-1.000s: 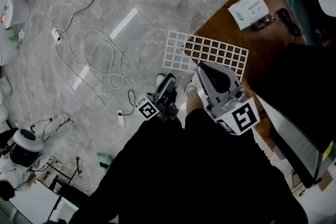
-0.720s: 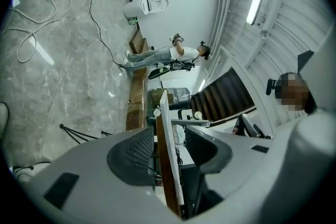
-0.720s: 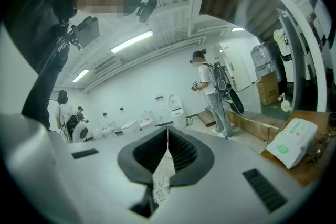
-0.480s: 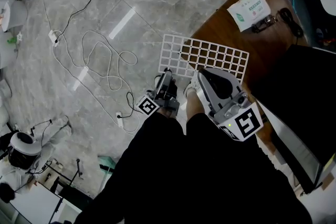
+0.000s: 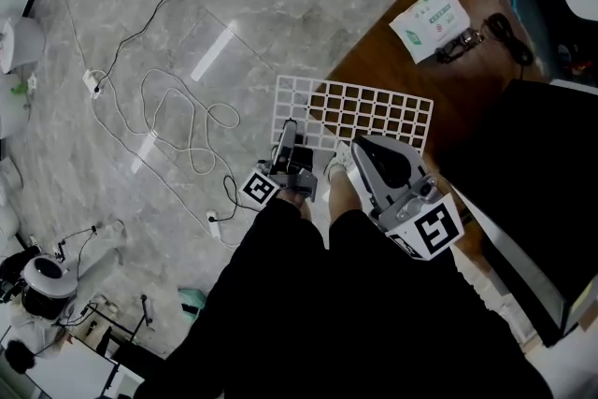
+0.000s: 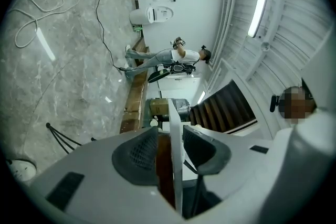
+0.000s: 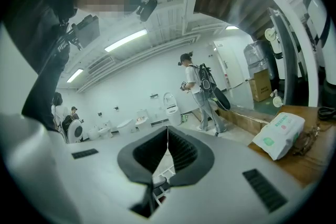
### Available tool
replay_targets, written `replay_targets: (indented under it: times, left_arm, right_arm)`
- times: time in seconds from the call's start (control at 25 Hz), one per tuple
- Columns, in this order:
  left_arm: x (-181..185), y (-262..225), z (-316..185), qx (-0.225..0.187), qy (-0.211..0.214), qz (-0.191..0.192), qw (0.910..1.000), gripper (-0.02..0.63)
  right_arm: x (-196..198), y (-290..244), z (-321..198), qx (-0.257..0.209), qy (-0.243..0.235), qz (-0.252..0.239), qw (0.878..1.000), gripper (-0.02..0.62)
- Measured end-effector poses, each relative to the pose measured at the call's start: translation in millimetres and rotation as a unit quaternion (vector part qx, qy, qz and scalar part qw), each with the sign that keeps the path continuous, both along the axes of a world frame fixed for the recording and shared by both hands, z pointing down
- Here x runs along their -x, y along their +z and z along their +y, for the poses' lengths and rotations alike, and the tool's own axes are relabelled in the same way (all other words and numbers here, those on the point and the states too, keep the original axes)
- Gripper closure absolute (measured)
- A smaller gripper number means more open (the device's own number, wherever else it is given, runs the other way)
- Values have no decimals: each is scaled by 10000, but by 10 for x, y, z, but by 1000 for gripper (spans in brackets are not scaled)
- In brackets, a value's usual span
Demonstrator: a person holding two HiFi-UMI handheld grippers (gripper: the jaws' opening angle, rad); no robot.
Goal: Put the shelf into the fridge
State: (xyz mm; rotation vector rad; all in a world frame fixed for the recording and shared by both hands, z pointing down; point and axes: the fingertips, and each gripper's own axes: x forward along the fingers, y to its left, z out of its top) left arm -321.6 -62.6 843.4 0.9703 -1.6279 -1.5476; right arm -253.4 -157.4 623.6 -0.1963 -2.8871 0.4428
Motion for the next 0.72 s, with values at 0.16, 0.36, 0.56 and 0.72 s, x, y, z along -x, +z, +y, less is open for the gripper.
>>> replay_targets:
  times: [0.16,0.36,0.56,0.72]
  left_arm:
    - [56,23,-37,10,-57,32,10000,503]
    - [69,-39,-50,-116,19,52,9999,574]
    - [84,-183,-52,-432,-120,295,9986,574]
    - [77,-372,-36,-660,-183,354,9970,571]
  right_arm:
    - [-35,25,-67,18,90,23,10000,589]
    - [-55,30,-71,30,141,40,9999,589]
    - [-109,19,-63,24,149,88,9998,589]
    - [-265,44,-36,46,159,158,9997,589]
